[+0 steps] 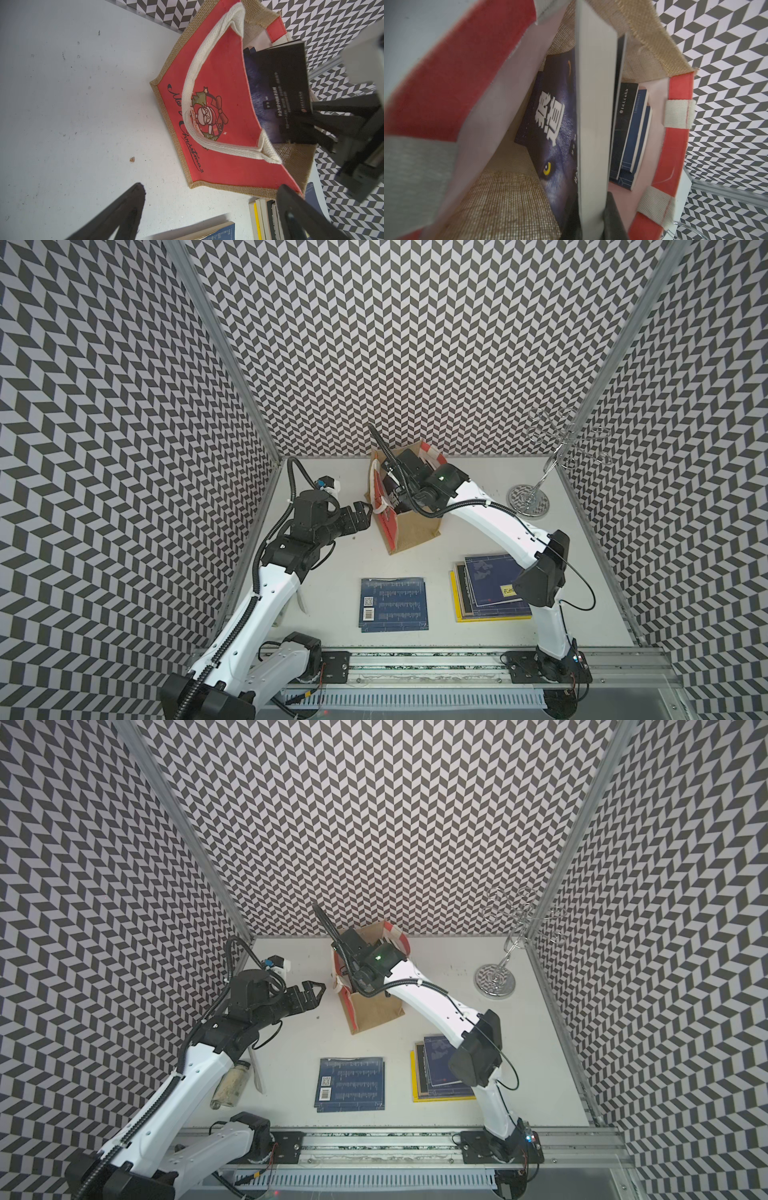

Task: Put the books into the canvas bag
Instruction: Place the book in the canvas bag.

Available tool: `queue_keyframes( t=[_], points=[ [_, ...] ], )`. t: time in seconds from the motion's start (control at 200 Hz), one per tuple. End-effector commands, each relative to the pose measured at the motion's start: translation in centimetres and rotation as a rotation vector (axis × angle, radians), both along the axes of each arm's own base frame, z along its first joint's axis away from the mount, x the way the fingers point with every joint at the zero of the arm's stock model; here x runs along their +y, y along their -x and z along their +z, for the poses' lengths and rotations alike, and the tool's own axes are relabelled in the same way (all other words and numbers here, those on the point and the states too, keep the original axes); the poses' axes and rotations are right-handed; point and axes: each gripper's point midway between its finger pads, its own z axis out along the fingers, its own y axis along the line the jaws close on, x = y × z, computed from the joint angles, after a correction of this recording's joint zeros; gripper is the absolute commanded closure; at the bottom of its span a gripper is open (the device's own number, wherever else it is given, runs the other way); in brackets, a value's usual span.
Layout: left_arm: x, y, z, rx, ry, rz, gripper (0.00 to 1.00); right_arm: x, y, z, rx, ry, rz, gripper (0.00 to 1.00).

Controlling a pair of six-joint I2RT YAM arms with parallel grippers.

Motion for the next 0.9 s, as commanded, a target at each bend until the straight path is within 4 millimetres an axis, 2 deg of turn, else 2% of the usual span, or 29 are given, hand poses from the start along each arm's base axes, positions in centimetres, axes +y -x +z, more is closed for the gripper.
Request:
queue_keyframes(
  t=[0.0, 0.15, 0.265, 0.351, 0.636, 0.806, 0.896],
  points=[
    [0.0, -0.5, 1.5, -0.04, -0.011, -0.01, 0.03, 1.1, -1.8, 1.6, -0.086, -0.026, -0.004, 1.0],
    [0.0, -0.8, 1.4, -0.034, -0.028, -0.013, 0.03, 2.0, -2.6, 0.7, -0.075, -0.038, 0.003, 0.97],
    [-0.1, -1.1, 1.3, -0.027, -0.038, -0.014, 0.03, 2.7, -2.8, 0.8, -0.046, -0.095, 0.023, 0.81],
    [-0.2, -1.4, 1.3, -0.025, -0.04, -0.018, 0.03, 3.0, -2.9, 1.1, -0.041, -0.123, 0.031, 0.76],
    [-0.1, -1.7, 1.6, -0.027, -0.038, -0.011, 0.03, 5.8, -1.7, 2.8, 0.054, -0.31, 0.161, 0.72],
    [0.0, -1.8, 1.7, -0.029, -0.037, -0.01, 0.03, 7.4, -0.6, 3.0, 0.101, -0.384, 0.217, 0.7],
    [0.0, -2.2, 2.2, -0.041, -0.033, -0.005, 0.03, 8.2, -0.1, 2.5, 0.118, -0.39, 0.234, 0.66]
  ],
)
